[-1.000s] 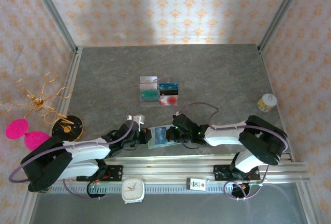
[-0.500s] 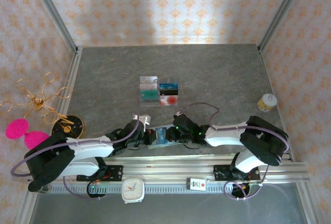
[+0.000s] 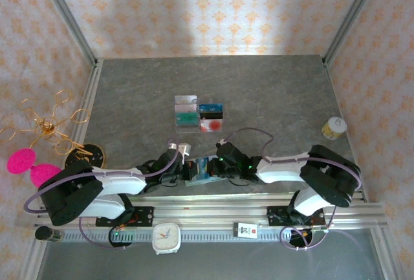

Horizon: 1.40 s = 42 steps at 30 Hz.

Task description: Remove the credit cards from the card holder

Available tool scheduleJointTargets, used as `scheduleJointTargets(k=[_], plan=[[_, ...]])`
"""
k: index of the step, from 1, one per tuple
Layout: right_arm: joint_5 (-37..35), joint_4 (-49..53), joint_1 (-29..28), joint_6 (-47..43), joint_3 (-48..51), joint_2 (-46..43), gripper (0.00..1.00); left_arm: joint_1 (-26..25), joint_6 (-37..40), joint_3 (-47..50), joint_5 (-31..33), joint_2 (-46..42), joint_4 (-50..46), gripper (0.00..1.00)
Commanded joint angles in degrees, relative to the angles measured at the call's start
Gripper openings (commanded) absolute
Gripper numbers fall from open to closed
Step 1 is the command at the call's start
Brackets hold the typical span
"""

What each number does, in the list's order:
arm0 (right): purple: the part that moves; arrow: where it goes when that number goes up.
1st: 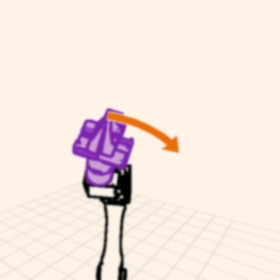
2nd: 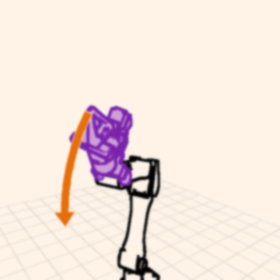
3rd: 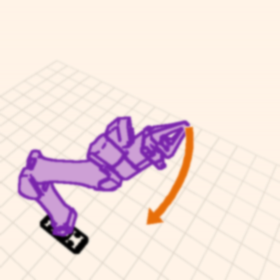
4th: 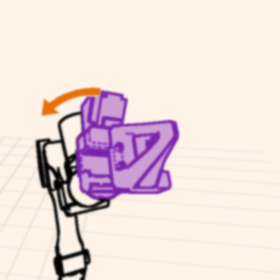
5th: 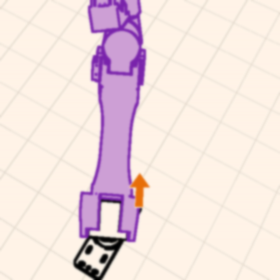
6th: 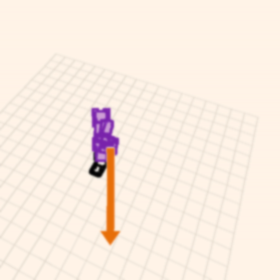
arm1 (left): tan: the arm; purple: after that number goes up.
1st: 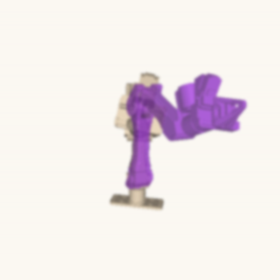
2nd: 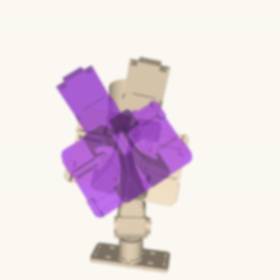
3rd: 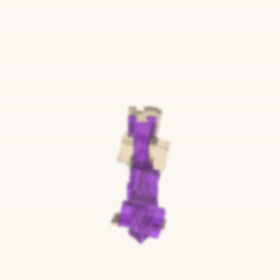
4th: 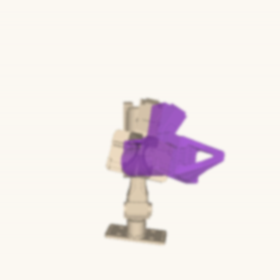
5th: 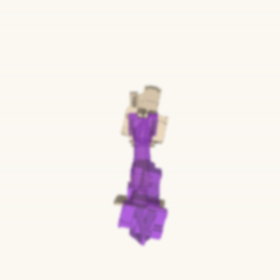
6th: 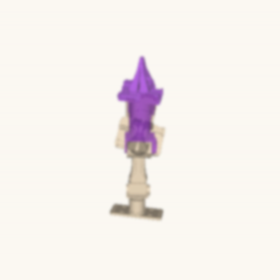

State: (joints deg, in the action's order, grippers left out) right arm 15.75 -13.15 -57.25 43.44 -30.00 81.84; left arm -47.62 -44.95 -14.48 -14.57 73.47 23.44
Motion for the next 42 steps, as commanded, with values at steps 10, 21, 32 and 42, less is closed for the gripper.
scheduleJointTargets(k=[10, 21, 32, 42], plan=[[-9.6, 14.0, 5.2, -29.7, -10.2, -17.1, 0.0, 1.9, 1.5, -3.5, 0.1, -9.9, -6.7, 0.21], [4.1, 21.0, 14.4, -63.2, -34.0, -6.5, 0.0, 5.3, 2.7, -5.6, 4.3, -25.0, -17.5, 0.99], [17.8, 47.3, 22.1, -90.5, -61.3, 14.0, 0.0, 6.0, 7.7, -6.9, 12.2, -32.0, -21.7, 0.99], [17.3, 63.5, 26.2, -106.9, -76.9, 29.1, 0.0, 6.3, 10.4, -7.5, 20.1, -33.2, -23.3, 0.99]])
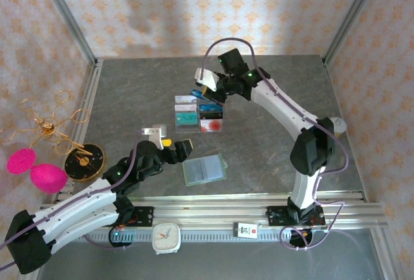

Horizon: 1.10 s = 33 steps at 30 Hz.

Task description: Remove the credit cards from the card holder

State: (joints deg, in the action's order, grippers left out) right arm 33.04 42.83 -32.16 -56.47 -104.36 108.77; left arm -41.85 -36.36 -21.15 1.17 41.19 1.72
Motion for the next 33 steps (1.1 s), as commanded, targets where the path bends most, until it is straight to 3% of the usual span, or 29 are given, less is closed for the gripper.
scheduleJointTargets(k=[1, 10, 33], plan=[[-0.2, 7.5, 1.1, -7.6, -2.5, 2.5, 0.0, 0.6, 1.7, -0.7, 4.8, -1.0, -1.5, 0.99], [-2.8, 6.8, 2.1, -12.0, -1.5, 5.3, 0.0, 1.5, 2.4, -1.9, 6.3, -0.8, -4.6, 0.99], [-8.9, 0.4, 1.9, -10.5, 1.7, 7.7, 0.0, 3.6, 4.2, -1.9, 2.6, 2.0, -2.7, 0.99]])
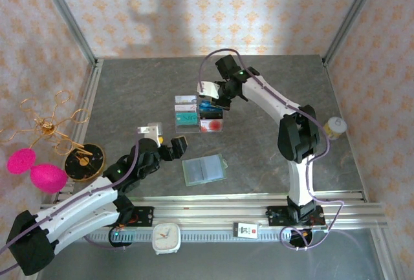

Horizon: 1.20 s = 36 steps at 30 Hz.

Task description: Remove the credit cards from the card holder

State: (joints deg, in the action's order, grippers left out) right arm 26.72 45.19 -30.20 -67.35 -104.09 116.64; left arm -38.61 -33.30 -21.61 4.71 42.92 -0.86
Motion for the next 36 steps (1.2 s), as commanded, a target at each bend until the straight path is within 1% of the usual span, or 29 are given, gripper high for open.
scheduleJointTargets(k=[1, 2, 3, 4, 6, 8, 12, 13, 16, 18, 20, 21, 22, 23, 26, 27, 29, 31, 33, 36], plan=[[-3.0, -2.5, -0.2, 0.5, 2.1, -0.3, 0.0, 0.4, 1.1, -1.4, -1.1, 0.4, -0.1, 0.99], [-3.5, -3.2, -0.4, 0.7, 2.8, -0.4, 0.0, 0.4, 1.0, -1.4, -1.1, 0.5, 0.0, 0.99], [-4.0, -3.8, -0.5, 1.1, 3.3, -0.5, 0.04, 0.4, 1.0, -1.4, -1.2, 0.5, 0.1, 0.99], [-4.2, -4.3, -0.6, 1.4, 3.6, -0.5, 0.1, 0.4, 1.0, -1.3, -1.4, 0.5, 0.3, 0.99], [-4.4, -5.6, -0.8, 2.8, 3.7, -1.1, 0.27, 0.4, 0.8, -1.2, -1.8, 0.5, 0.6, 0.99], [-3.8, -7.5, -0.8, 5.3, 3.1, -1.8, 0.35, 0.4, 0.6, -1.2, -1.8, 0.4, 0.8, 0.99], [0.6, -8.7, -0.8, 9.9, 1.0, -4.1, 0.41, 0.4, 0.1, -0.6, -1.7, -0.5, 1.7, 0.99], [2.3, -8.9, -0.8, 11.4, 0.5, -4.8, 0.42, 0.4, -2.0, 0.0, -1.8, -1.1, 2.5, 0.99], [8.1, -10.3, -1.4, 17.9, 0.2, -6.8, 0.45, 0.4, -4.2, 1.9, -1.8, -3.2, 5.5, 0.99], [10.7, -15.4, -1.9, 25.4, 3.1, -8.7, 0.46, 0.4, -5.0, 3.2, -2.6, -4.7, 8.1, 0.99], [10.3, -26.1, -2.5, 37.7, 9.6, -11.6, 0.47, 0.4, -6.4, 3.9, -2.9, -6.0, 9.5, 0.99], [10.1, -29.6, -2.7, 41.6, 12.2, -12.8, 0.47, 0.4, -7.0, 4.3, -3.2, -6.5, 9.8, 0.99], [8.9, -33.2, -3.4, 47.2, 15.4, -14.4, 0.47, 0.4, -8.0, 4.5, -3.3, -6.9, 9.6, 0.99], [6.0, -37.8, -4.2, 52.4, 19.7, -16.4, 0.47, 0.4, -8.7, 4.9, -4.0, -7.2, 9.7, 0.99], [0.8, -45.8, -7.2, 63.7, 31.8, -22.8, 0.48, 0.5, -9.7, 4.7, -5.6, -6.9, 7.8, 0.99], [0.0, -47.4, -8.3, 66.0, 35.6, -24.8, 0.48, 0.4, -9.7, 4.7, -6.0, -6.8, 7.2, 0.99], [-5.8, -48.8, -12.6, 70.1, 43.1, -29.5, 0.49, 0.4, -11.0, 5.2, -6.4, -6.9, 5.7, 0.99], [-13.8, -47.4, -17.5, 72.8, 48.0, -32.2, 0.5, 0.4, -11.9, 6.5, -7.5, -7.8, 6.2, 0.99], [-17.0, -45.3, -21.5, 75.4, 51.7, -33.3, 0.5, 0.4, -13.0, 7.9, -7.9, -9.2, 6.8, 0.97], [-21.5, -45.2, -27.7, 79.1, 56.5, -33.1, 0.5, 0.4, -14.7, 9.3, -6.6, -11.4, 5.6, 0.96]])
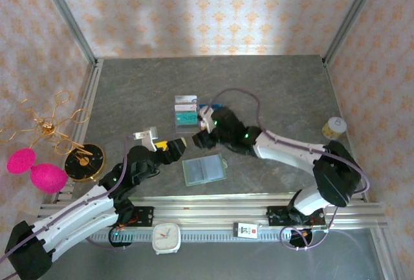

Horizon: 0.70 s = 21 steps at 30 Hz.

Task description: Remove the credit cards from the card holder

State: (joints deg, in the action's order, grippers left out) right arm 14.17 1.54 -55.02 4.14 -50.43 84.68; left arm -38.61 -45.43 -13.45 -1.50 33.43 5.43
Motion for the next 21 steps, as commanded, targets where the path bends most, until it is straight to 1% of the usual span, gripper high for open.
scheduleJointTargets(k=[1, 6, 11, 17, 20, 21], plan=[[-10.6, -1.8, -4.9, 8.8, 3.6, -0.4, 0.5, 0.4, -3.0, 1.5, 0.3, -2.9, -1.6, 0.96], [-15.0, -1.1, -10.8, 10.5, 1.8, 5.9, 0.5, 0.4, -4.3, 3.0, 0.7, -7.1, -3.8, 0.95], [-19.1, 1.6, -13.7, 11.3, -1.2, 11.6, 0.5, 0.4, -4.7, 3.1, 1.0, -9.1, -7.1, 0.89], [-20.3, 4.1, -16.2, 11.4, -3.6, 16.0, 0.5, 0.4, -4.5, 3.3, 0.5, -9.3, -8.0, 0.86], [-20.2, 5.2, -16.5, 12.0, -4.2, 18.4, 0.47, 0.5, -4.2, 3.4, 0.0, -8.7, -7.8, 0.83], [-20.2, 5.6, -16.5, 12.3, -4.2, 18.9, 0.43, 0.4, -4.1, 3.4, -0.3, -8.2, -7.5, 0.82]])
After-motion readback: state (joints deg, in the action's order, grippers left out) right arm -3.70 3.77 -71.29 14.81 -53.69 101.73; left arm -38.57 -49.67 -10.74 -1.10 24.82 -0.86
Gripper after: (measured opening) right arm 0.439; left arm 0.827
